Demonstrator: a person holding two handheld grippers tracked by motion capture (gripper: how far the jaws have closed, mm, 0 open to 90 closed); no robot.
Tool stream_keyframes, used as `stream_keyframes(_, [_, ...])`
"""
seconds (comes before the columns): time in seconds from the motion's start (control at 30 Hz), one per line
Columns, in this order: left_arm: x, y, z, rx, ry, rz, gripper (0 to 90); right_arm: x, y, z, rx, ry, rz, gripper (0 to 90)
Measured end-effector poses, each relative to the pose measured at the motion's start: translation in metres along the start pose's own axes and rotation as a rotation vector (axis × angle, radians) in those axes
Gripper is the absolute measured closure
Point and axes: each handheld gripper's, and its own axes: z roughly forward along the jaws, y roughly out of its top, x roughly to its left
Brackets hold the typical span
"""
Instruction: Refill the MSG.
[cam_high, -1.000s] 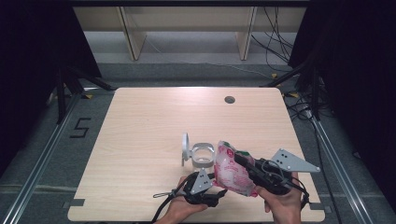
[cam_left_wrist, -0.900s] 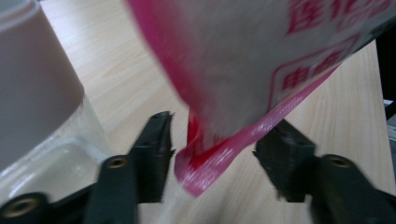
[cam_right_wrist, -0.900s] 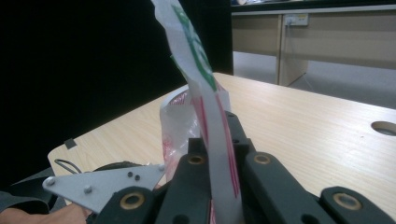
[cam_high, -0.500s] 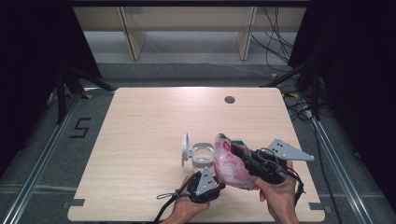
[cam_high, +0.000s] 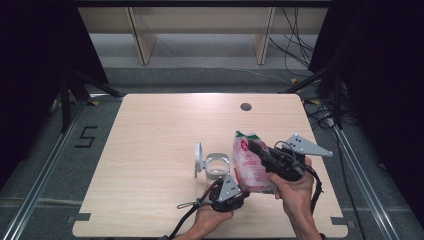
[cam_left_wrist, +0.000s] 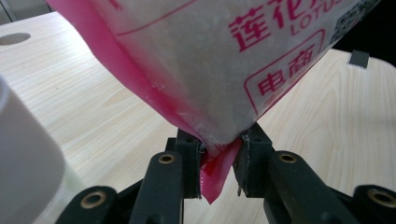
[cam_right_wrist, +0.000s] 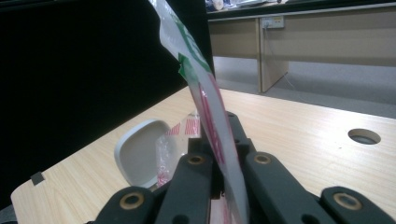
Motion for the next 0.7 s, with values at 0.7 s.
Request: stream_keyframes(0.7, [-0.014,0.004,0.019,-0.101,0.048,-0.148,73.8,0.003,0.011,0.016,0.005,-0.032,0.0,90.0])
